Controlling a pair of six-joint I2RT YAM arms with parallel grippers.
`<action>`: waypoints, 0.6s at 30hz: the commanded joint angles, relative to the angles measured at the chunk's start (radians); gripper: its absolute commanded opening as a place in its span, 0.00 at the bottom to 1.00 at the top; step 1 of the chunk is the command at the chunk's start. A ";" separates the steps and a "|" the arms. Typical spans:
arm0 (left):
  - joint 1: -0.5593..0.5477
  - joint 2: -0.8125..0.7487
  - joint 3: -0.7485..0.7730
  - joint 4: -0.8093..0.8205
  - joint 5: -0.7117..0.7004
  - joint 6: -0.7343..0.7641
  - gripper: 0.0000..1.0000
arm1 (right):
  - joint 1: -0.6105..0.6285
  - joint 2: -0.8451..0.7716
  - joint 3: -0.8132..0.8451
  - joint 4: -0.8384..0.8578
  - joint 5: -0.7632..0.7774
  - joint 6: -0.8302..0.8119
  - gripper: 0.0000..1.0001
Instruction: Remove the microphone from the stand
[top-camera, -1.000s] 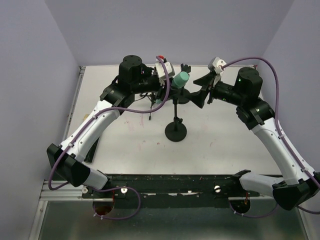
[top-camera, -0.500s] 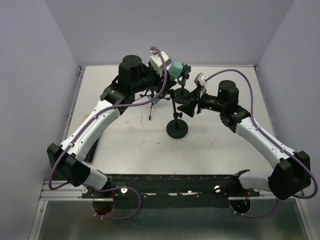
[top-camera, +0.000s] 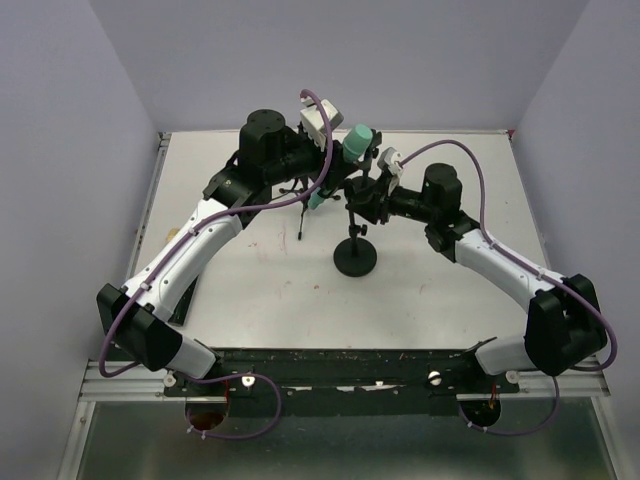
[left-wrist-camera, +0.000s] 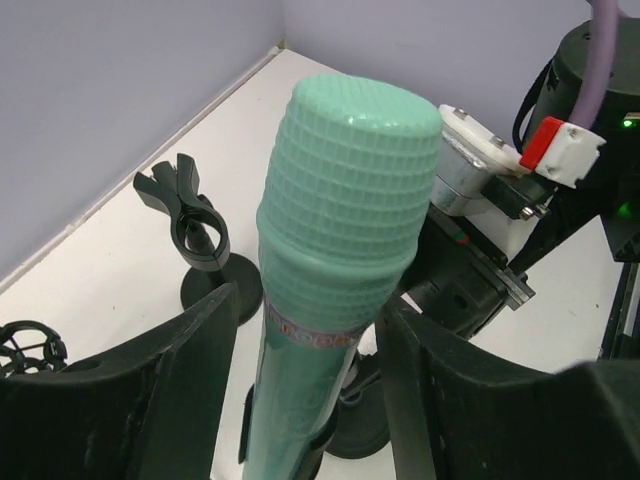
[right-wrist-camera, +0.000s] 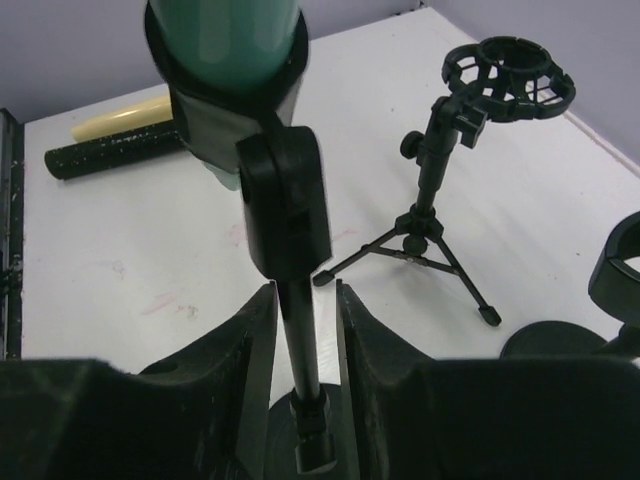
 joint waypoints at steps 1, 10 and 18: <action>-0.002 0.004 0.006 0.009 0.103 0.000 0.73 | 0.006 0.011 -0.019 0.081 0.002 -0.015 0.28; 0.004 0.044 0.013 0.030 0.281 0.081 0.79 | 0.005 -0.024 -0.075 0.053 -0.029 -0.058 0.01; 0.009 0.119 0.076 0.036 0.389 0.095 0.59 | 0.006 -0.045 -0.107 0.032 -0.034 -0.081 0.01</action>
